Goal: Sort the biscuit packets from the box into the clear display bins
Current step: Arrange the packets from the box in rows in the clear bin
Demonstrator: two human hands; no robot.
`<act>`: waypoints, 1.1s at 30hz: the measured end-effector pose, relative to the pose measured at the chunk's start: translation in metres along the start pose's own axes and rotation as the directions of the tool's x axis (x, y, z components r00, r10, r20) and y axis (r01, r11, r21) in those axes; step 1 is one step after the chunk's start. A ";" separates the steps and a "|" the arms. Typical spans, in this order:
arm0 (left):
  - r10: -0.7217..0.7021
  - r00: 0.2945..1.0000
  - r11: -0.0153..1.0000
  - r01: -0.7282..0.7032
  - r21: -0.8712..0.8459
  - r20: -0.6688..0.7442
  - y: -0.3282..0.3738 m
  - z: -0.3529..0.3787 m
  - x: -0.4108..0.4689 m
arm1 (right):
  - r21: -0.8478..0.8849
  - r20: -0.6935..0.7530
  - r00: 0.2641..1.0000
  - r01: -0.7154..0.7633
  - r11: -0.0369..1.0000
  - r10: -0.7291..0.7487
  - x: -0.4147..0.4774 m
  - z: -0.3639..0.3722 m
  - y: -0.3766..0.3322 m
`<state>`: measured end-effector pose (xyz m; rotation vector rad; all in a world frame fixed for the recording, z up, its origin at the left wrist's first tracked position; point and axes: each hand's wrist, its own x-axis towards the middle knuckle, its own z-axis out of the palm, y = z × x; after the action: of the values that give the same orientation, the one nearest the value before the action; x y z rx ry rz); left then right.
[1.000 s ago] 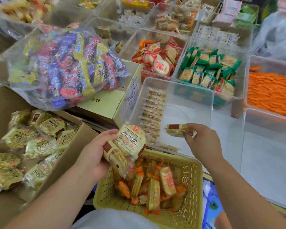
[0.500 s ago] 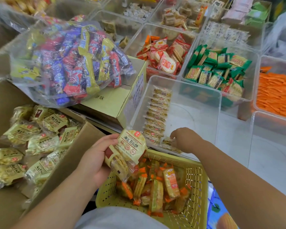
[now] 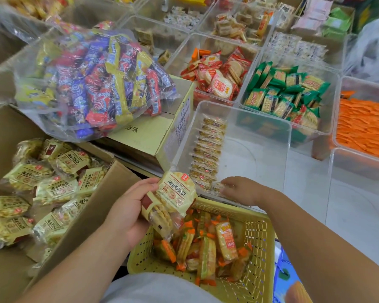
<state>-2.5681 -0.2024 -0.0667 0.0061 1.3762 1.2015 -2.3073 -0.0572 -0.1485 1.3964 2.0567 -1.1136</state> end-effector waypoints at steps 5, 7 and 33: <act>-0.017 1.000 1.000 0.017 0.015 0.023 0.004 0.001 -0.005 | -0.004 -0.242 0.969 0.049 0.999 -0.049 -0.026 -0.005 -0.022; -0.044 0.997 0.999 0.043 0.017 0.063 0.007 0.000 -0.007 | -0.012 -0.343 0.918 0.205 0.979 -0.196 -0.045 -0.003 -0.037; -0.188 0.971 0.982 0.184 0.037 0.150 0.008 -0.002 -0.013 | -0.040 -0.492 0.862 -0.167 0.985 0.126 -0.019 -0.021 0.022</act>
<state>-2.5716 -0.2084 -0.0535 -0.0146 1.2278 1.0080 -2.2771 -0.0477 -0.1310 1.9075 2.2405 -0.6448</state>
